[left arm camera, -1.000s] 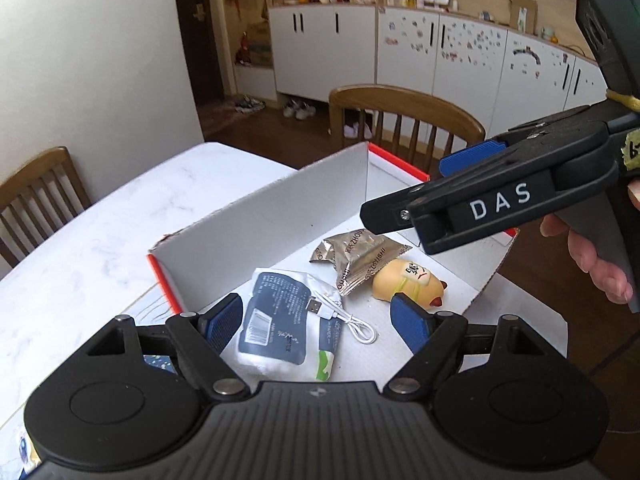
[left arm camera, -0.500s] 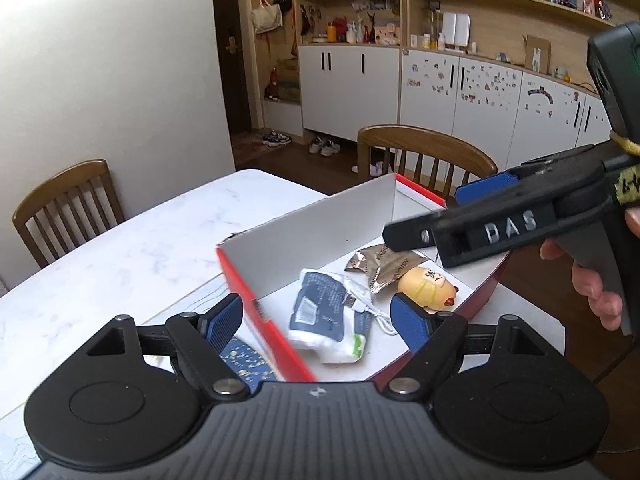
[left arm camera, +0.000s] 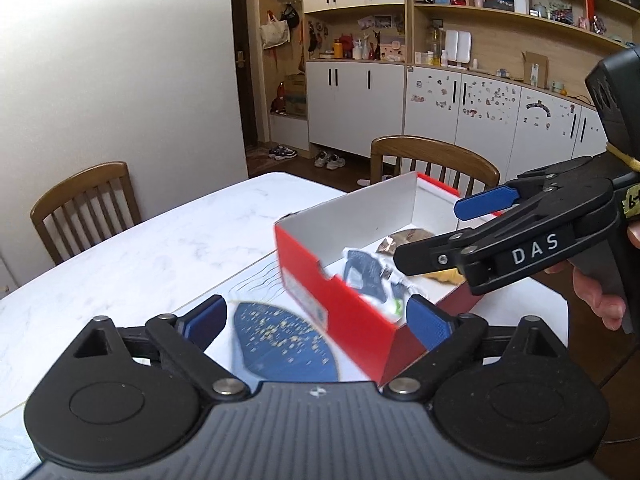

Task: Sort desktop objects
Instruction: 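Withdraw both tools from the shoebox back over the table pile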

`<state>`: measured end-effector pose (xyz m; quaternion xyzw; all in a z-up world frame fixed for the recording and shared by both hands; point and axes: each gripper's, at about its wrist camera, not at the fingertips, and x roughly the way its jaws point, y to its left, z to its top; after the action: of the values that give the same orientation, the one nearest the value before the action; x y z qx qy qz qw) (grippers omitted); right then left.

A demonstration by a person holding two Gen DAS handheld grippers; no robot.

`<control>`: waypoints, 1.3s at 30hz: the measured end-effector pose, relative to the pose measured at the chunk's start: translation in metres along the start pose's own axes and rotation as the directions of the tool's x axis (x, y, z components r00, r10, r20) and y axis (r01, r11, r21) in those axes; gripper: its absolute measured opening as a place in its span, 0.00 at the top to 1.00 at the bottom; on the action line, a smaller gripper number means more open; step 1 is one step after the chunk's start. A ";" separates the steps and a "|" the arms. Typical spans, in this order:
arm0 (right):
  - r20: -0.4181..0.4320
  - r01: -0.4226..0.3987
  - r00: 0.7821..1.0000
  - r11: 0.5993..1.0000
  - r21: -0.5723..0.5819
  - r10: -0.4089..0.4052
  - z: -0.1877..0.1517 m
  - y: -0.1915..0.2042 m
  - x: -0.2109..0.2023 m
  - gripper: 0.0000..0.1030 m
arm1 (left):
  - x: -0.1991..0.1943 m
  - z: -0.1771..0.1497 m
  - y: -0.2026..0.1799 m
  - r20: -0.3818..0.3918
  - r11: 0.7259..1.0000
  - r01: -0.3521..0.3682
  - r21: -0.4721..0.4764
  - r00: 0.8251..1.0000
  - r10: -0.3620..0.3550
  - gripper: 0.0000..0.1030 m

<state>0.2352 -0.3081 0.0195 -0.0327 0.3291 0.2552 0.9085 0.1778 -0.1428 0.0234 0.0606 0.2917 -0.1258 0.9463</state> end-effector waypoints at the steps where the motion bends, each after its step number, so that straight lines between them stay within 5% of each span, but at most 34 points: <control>1: 0.002 0.000 1.000 1.000 -0.002 0.000 -0.001 0.006 0.000 0.05 | -0.002 -0.003 0.005 -0.006 1.000 0.000 -0.006 1.000 0.000 0.05; 39: -0.125 -0.019 0.992 0.999 -0.026 0.016 -0.051 0.150 0.062 0.09 | -0.039 -0.136 0.142 -0.095 1.000 0.021 -0.017 0.995 -0.022 0.00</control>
<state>0.1733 -0.1622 -0.0418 -0.0581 0.3819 0.2651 0.8835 0.1131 0.0274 -0.0604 0.0559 0.3381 -0.1307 0.9303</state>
